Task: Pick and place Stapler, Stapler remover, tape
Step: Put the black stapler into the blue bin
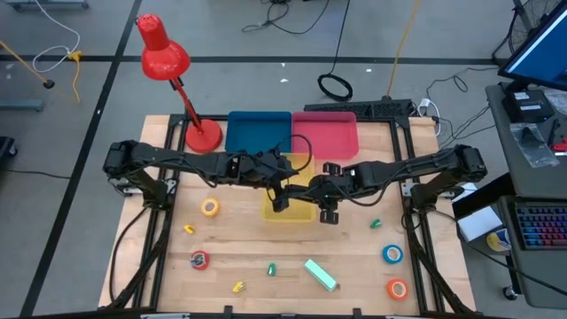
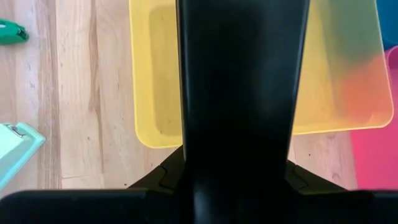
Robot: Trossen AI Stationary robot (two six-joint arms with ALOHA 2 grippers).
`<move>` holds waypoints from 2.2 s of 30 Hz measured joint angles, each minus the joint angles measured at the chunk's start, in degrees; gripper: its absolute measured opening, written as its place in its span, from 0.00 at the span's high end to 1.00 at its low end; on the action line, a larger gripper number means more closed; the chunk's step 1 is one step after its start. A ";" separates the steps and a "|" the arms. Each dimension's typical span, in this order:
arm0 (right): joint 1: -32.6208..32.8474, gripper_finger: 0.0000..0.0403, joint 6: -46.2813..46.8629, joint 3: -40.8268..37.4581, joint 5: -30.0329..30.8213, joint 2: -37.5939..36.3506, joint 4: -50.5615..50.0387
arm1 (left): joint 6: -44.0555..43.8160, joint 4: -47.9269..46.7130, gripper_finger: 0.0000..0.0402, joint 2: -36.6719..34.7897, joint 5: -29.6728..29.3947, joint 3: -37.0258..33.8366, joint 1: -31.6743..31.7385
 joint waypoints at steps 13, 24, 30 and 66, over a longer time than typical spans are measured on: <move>-0.22 0.71 -1.43 -0.07 0.04 0.00 4.26 | 2.42 0.12 0.19 0.42 1.40 0.00 -1.55; -0.22 0.71 -0.96 -0.09 -0.13 0.00 7.55 | 3.61 -3.19 0.30 0.39 1.42 0.00 -1.30; -0.22 0.71 -0.79 -0.11 -0.15 0.00 8.91 | 3.16 -3.31 0.39 0.39 1.49 0.00 -1.00; -0.20 0.43 0.07 -0.11 -1.70 0.00 1.38 | -7.84 -16.02 0.65 -3.26 -3.29 -0.04 -1.56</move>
